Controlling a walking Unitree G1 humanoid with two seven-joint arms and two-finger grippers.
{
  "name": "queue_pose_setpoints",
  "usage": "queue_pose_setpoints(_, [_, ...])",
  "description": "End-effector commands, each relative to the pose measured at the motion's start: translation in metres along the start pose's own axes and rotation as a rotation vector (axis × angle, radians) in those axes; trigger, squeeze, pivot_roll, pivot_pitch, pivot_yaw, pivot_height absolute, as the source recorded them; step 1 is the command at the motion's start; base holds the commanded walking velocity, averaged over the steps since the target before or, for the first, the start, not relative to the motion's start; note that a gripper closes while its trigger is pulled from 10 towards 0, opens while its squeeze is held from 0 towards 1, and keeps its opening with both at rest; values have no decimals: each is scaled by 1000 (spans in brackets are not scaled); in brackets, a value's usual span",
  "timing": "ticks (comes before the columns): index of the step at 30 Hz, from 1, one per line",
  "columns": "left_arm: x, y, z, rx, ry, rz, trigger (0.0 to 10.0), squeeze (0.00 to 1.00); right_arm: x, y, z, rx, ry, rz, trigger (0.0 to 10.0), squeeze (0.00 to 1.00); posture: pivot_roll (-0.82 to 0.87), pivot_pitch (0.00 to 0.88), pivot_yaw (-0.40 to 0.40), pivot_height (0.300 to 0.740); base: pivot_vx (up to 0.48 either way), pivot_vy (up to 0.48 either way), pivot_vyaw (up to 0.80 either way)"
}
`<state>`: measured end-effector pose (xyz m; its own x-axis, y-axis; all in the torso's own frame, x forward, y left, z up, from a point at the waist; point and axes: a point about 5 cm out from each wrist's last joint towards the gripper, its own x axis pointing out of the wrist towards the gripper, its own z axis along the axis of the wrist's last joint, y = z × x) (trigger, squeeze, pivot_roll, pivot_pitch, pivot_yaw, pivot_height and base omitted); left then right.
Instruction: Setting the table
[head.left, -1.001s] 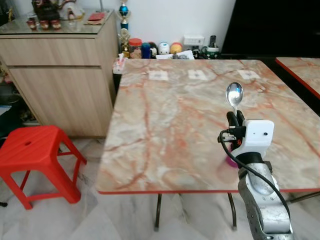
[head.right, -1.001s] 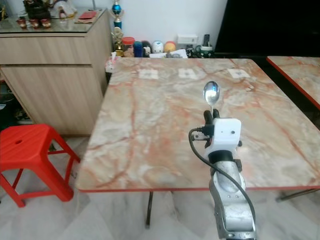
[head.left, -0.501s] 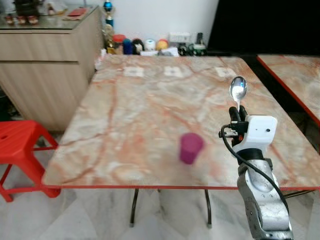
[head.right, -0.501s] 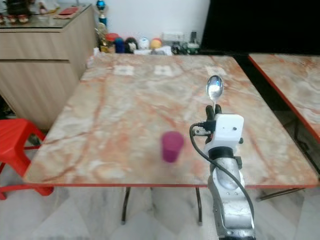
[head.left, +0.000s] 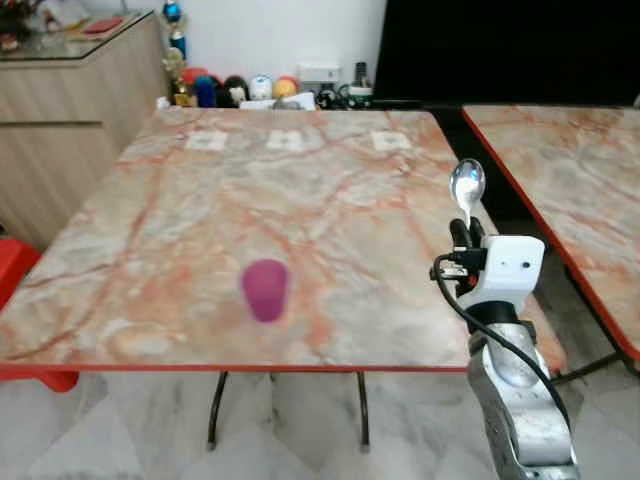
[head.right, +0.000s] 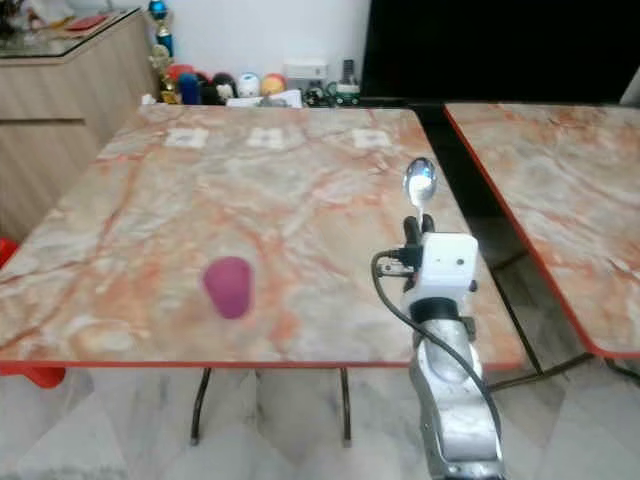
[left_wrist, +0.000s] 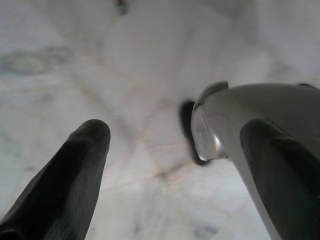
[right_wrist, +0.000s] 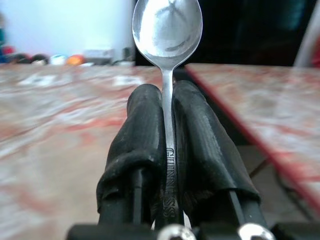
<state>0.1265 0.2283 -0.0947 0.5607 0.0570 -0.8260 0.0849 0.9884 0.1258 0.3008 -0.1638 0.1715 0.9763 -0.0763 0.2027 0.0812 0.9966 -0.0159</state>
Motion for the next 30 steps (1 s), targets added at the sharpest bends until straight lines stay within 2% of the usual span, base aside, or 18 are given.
queue_pose_setpoints(1, [-2, 6, -7, 9, 28, 9, 10000, 0, 2, 7, 6, 2, -24, 20, 10000, 0, -20, 43, -8, 740, 0, -472, 0])
queue_pose_setpoints(17, [-1, -1, -5, 22, 26, -4, 10000, 0, 0, 5, 3, -10, -16, 19, 10000, 0, -21, 31, -6, 740, 0, -472, 0])
queue_pose_setpoints(30, [-1, -2, -5, 15, 22, 3, 10000, 0, 3, 1, 4, -17, -21, 5, 10000, 0, -17, 55, -9, 740, 0, -472, 0])
